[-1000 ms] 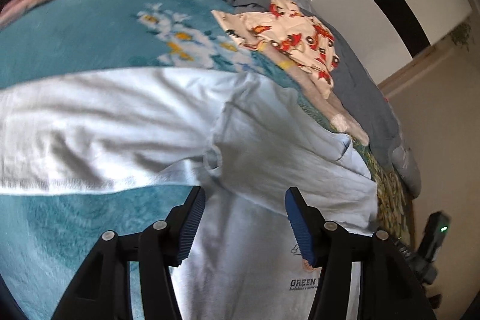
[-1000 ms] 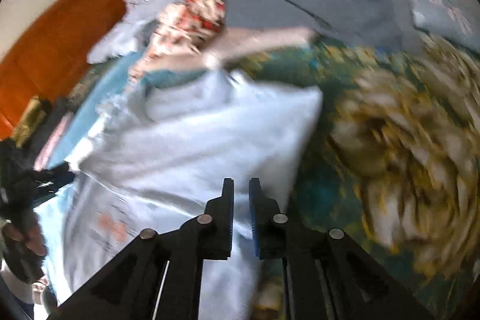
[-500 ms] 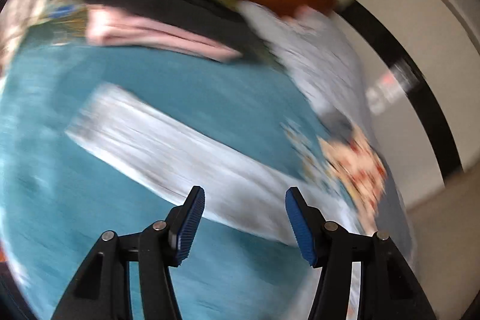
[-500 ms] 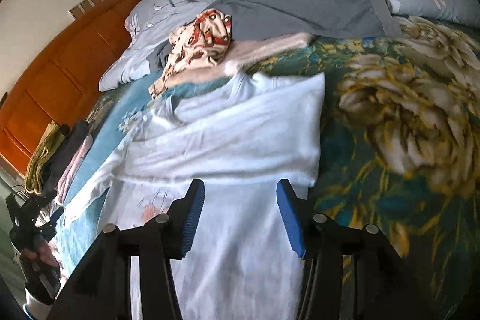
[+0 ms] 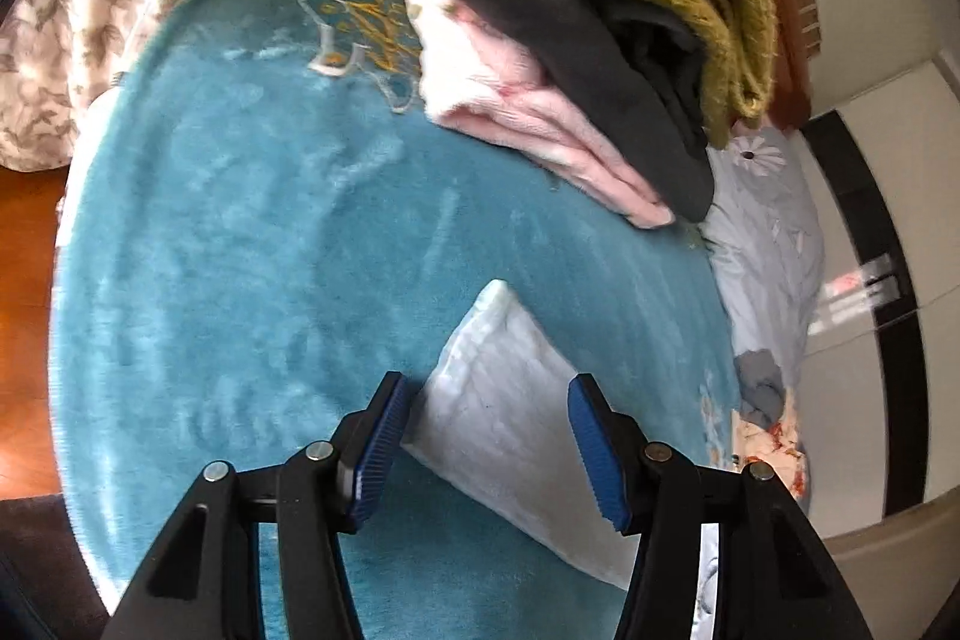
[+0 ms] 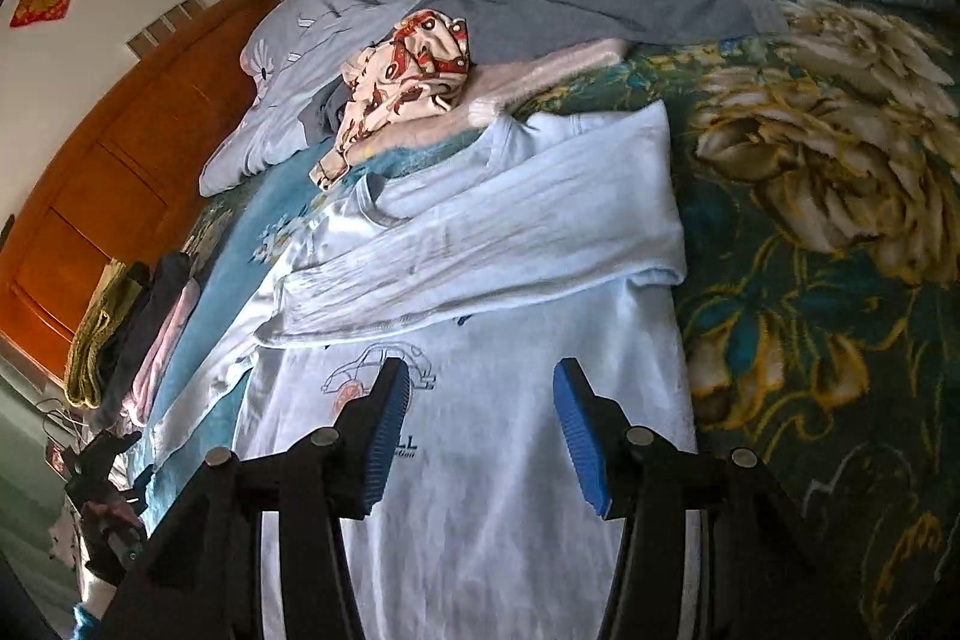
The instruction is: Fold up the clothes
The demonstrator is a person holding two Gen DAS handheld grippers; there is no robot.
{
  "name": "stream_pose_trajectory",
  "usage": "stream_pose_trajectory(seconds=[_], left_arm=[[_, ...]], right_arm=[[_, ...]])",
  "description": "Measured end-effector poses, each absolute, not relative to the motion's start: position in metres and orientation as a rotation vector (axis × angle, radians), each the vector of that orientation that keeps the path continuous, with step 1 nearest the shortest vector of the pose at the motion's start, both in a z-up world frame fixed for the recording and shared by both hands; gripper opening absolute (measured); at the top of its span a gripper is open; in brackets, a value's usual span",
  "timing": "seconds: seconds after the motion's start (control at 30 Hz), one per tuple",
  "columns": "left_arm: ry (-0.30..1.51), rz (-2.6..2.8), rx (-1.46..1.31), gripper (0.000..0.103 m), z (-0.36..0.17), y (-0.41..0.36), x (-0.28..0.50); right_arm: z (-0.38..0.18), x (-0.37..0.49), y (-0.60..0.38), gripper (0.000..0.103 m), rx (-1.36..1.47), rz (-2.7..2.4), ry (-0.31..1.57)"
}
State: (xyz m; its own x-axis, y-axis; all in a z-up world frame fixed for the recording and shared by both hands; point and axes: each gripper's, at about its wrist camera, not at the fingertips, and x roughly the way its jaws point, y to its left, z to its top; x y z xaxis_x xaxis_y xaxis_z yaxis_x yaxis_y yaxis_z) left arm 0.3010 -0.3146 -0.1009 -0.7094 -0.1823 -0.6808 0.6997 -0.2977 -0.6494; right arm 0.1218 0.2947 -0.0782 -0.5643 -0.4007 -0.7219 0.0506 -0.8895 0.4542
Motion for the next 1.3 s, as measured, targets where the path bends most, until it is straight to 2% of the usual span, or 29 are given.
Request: stream_pose_trajectory(seconds=[0.2,0.23,0.27,0.3,0.33,0.37,0.53,0.67,0.83,0.93,1.1,1.3], left_arm=[[1.348,-2.058,0.753,0.058,-0.104,-0.312,0.293],[1.356,-2.063,0.756,0.052,-0.105,-0.311,0.291],[1.371,-2.062,0.766,0.040,-0.106,-0.310,0.289],[1.380,-2.055,0.787,0.031,-0.109,-0.308,0.286],[1.383,-2.049,0.809,0.014,-0.112,-0.306,0.284],[1.371,-2.048,0.825,0.008,-0.113,-0.304,0.282],[1.297,-2.151,0.803,0.006,-0.091,-0.282,0.275],[1.218,-2.433,0.766,0.006,-0.031,-0.240,0.242],[1.157,-2.842,0.745,0.006,0.053,-0.155,0.189],[1.125,-3.018,0.797,0.006,0.083,-0.100,0.153],[1.222,-3.151,1.008,0.006,0.093,-0.021,0.105],[1.090,-3.164,1.391,0.006,0.054,0.078,0.073]], right_arm=[[-0.085,0.121,0.293,0.051,1.343,-2.493,-0.579],[-0.085,0.121,0.292,0.051,1.345,-2.486,-0.589],[-0.086,0.120,0.291,0.051,1.346,-2.475,-0.602],[-0.087,0.120,0.290,0.051,1.347,-2.465,-0.612],[-0.088,0.120,0.288,0.051,1.348,-2.458,-0.614],[-0.089,0.121,0.287,0.051,1.350,-2.451,-0.615],[-0.093,0.121,0.288,0.051,1.352,-2.434,-0.629],[-0.096,0.120,0.293,0.051,1.351,-2.427,-0.647],[-0.101,0.119,0.293,0.051,1.350,-2.402,-0.672],[-0.101,0.119,0.295,0.051,1.340,-2.396,-0.681],[-0.095,0.121,0.310,0.051,1.305,-2.410,-0.721],[-0.094,0.123,0.343,0.051,1.282,-2.459,-0.791]])
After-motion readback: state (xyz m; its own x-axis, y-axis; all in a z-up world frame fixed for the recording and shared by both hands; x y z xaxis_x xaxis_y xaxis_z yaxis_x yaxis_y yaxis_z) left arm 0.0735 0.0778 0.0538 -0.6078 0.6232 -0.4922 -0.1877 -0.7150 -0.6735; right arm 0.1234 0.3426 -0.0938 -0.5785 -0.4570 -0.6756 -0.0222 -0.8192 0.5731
